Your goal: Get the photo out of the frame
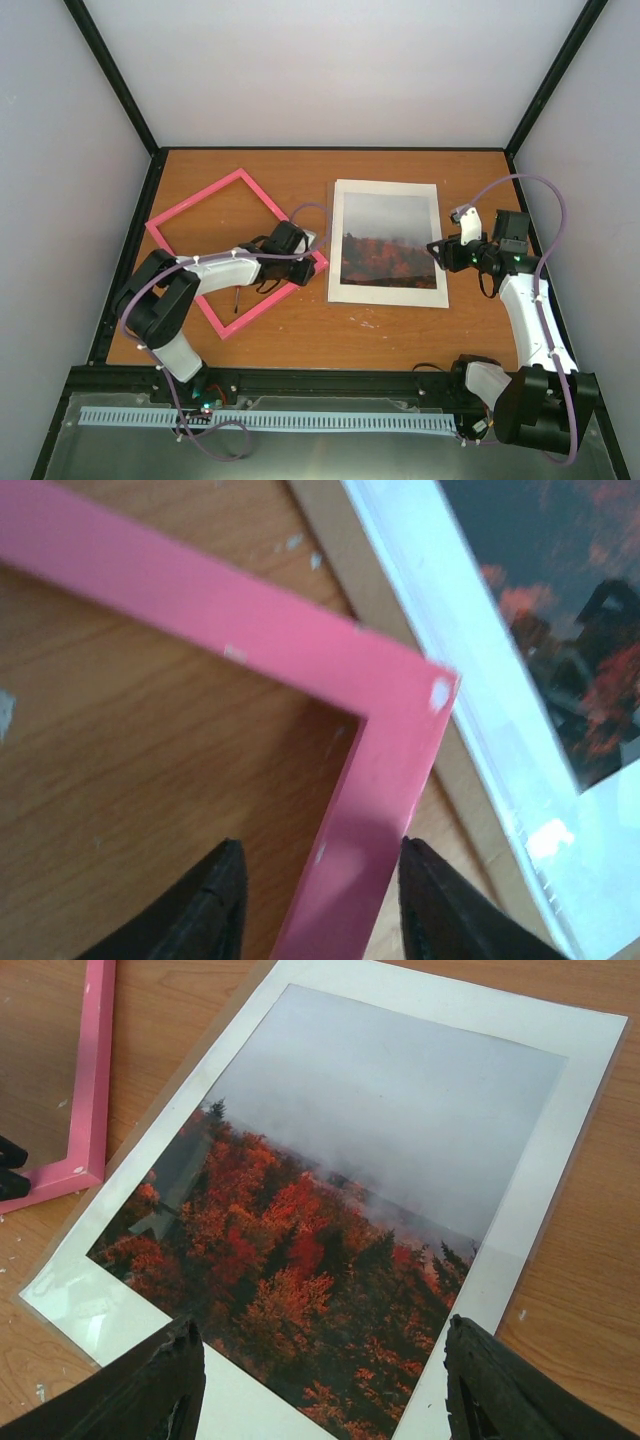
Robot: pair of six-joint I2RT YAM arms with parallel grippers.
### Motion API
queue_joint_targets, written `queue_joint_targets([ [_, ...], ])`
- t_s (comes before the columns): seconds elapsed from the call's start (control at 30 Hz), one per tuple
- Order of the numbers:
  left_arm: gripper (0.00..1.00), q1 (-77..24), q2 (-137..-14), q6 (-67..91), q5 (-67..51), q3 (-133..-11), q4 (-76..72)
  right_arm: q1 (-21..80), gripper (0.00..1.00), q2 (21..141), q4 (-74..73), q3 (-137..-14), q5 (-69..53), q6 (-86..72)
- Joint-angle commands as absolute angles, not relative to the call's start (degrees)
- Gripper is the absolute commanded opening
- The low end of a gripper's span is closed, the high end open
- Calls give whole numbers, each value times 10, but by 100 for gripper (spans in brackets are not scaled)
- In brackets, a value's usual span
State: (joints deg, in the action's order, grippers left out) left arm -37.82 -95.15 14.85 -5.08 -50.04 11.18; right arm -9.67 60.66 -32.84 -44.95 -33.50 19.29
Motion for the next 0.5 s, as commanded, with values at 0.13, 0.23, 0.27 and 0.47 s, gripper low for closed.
queue_joint_targets([
  [0.13, 32, -382, -876, 253, -48, -427, 157, -100, 65, 611, -333, -465, -346, 205],
  [0.23, 26, -382, -836, 301, -31, -408, 188, -100, 65, 613, -335, -465, -349, 207],
  [0.27, 25, -382, -826, 315, -25, -401, 201, -100, 65, 613, -336, -465, -350, 208],
  [0.47, 33, -382, -803, 358, -1, -398, 264, -100, 65, 613, -338, -465, -351, 208],
])
